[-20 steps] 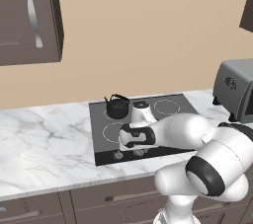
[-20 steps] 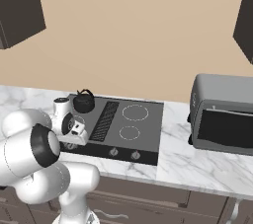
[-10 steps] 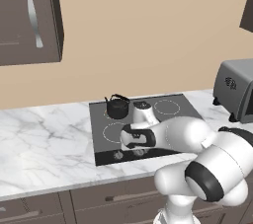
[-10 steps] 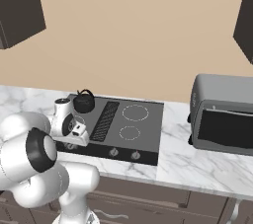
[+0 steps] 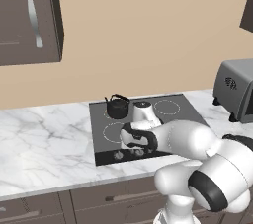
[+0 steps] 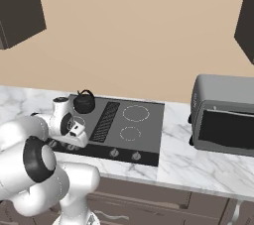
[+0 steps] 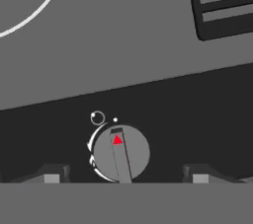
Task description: The kettle is done boiling. Turn off the stove, then wait for 300 timesteps before moving the kettle to the dining table.
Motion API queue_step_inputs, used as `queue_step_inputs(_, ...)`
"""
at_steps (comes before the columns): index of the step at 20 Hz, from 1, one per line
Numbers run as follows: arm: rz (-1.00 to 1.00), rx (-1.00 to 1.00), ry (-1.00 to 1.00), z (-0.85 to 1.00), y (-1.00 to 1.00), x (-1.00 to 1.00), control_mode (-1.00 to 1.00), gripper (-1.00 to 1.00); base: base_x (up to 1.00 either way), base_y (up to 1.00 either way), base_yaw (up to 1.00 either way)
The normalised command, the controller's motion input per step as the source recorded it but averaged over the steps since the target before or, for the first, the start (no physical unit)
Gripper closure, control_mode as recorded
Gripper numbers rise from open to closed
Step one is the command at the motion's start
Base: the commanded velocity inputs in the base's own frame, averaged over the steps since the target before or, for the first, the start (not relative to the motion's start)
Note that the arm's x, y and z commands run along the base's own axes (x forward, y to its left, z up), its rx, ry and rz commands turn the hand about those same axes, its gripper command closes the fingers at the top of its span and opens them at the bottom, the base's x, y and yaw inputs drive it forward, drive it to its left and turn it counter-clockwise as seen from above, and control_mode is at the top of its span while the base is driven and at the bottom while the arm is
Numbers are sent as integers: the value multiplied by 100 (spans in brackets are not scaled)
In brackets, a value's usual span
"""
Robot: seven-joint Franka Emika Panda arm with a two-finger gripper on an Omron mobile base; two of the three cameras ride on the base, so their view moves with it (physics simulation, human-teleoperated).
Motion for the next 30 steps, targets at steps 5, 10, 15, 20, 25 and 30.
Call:
queue_step_inputs(5, -16, 0, 0, 29, 0, -16, -100, -100, 0, 0, 0)
queue_step_inputs(10, -14, -3, 0, 51, 0, -1, -100, -100, 0, 0, 0)
queue_step_inputs(15, -8, -6, 1, 51, 0, 0, -100, -100, 0, 0, 0)
queue_step_inputs(20, -3, -3, 4, 32, 0, 0, -100, -100, 0, 0, 0)
queue_step_inputs(25, 0, 0, 9, 1, 0, 18, -100, -100, 0, 0, 0)
queue_step_inputs(30, 0, 0, 5, 21, 0, 7, -100, -100, 0, 0, 0)
